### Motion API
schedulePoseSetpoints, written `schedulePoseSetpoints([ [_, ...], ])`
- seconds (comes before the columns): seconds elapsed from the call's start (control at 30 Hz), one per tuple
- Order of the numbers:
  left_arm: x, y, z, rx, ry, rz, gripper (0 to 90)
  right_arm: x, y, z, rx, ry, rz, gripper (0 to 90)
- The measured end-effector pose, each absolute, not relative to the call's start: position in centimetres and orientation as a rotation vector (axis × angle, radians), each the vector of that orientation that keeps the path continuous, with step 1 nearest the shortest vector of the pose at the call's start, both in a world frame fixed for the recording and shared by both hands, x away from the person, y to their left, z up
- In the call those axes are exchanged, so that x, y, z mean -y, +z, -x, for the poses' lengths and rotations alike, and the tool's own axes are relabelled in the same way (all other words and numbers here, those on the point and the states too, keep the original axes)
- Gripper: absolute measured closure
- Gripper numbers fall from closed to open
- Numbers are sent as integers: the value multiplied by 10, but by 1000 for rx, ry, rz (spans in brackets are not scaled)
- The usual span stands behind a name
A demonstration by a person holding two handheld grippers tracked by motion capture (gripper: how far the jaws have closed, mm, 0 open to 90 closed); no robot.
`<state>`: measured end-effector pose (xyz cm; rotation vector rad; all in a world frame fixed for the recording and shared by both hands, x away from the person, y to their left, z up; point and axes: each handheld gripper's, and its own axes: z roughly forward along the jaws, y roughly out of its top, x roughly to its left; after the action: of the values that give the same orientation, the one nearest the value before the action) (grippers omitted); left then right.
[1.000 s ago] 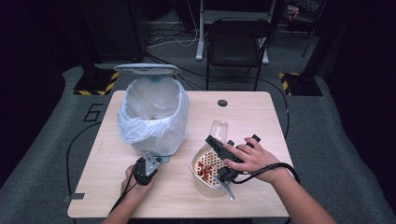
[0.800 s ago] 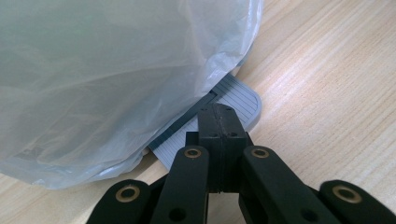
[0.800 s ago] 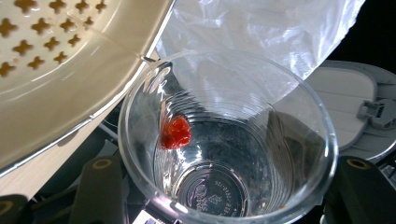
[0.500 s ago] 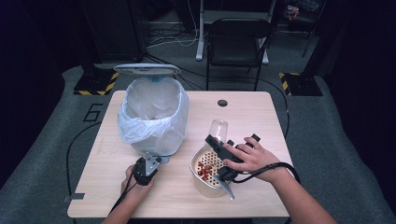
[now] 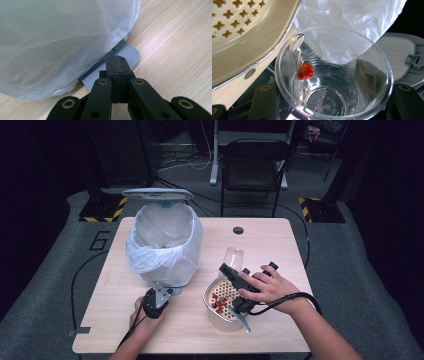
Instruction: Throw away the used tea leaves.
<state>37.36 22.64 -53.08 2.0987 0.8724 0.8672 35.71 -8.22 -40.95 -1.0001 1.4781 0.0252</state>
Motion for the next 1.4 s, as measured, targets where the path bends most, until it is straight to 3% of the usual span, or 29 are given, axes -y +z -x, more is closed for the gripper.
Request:
schedulePoseSetpoints([
  [0.2,-226,-531,-374,-877,865,-2089,900,79,-408,-355,-1534,51,981,367],
  [0.7,-227,-530,-374,-857,889,-2114,900,66,-367,-362,-1876,198,825,369],
  [1.4,-227,-530,-374,-867,875,-2103,900,63,-302,-411,-2462,575,348,381],
])
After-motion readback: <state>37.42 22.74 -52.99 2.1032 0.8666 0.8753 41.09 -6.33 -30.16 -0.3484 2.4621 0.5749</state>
